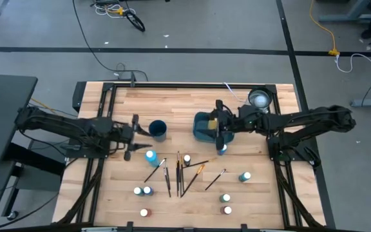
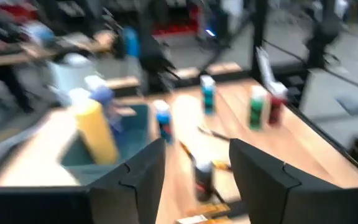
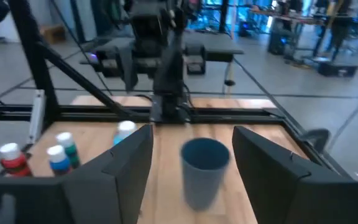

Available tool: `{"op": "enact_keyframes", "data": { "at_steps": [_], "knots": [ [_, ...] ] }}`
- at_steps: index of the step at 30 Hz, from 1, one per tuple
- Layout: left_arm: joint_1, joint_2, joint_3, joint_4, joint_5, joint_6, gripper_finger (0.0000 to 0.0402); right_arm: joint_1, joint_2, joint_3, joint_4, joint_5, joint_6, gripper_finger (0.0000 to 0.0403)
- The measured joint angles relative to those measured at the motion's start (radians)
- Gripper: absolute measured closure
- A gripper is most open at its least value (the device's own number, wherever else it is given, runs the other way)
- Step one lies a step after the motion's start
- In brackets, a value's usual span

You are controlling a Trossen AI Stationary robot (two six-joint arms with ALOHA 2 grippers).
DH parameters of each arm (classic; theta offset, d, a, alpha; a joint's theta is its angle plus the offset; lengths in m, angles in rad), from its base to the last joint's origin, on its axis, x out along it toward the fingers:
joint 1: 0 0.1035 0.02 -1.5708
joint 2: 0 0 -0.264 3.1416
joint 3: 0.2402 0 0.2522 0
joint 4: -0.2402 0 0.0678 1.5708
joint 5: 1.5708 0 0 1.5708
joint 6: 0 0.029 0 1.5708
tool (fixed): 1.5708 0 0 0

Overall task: Pick & Place Paint Supplies
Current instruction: Put the large light blue paint bottle into the blue bin

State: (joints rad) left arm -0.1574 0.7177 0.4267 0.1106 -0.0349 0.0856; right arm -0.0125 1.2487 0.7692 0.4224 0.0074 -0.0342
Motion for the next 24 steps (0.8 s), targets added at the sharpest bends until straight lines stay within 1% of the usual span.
{"op": "enact_keyframes", "data": {
  "at_steps": [3,8,11,13,18,21,24],
  "knots": [
    [0.0,0.083,0.0,0.018,0.095,0.008,0.0193,0.016,0.021,0.0,0.004,0.0,-0.008,0.0185],
    [0.0,0.19,0.0,0.018,0.167,0.015,0.0173,0.03,0.051,0.0,0.005,0.002,-0.007,0.0188],
    [0.0,0.211,0.0,0.022,0.17,0.054,0.0166,0.033,0.065,0.0,0.005,0.002,-0.007,0.0188],
    [0.0,0.213,0.0,0.02,0.173,0.052,0.0164,0.033,0.072,0.0,0.002,0.003,-0.007,0.0188],
    [0.0,0.212,0.0,-0.031,0.23,0.031,0.0164,0.032,0.087,0.0,0.003,0.003,-0.007,0.0188],
    [0.0,0.212,0.0,-0.064,0.207,0.075,0.0164,0.032,0.087,0.0,0.005,0.003,-0.006,0.0188],
    [0.0,0.211,0.0,-0.08,0.188,0.076,0.0173,0.035,0.087,0.0,0.004,0.003,-0.003,0.0188]
  ]
}}
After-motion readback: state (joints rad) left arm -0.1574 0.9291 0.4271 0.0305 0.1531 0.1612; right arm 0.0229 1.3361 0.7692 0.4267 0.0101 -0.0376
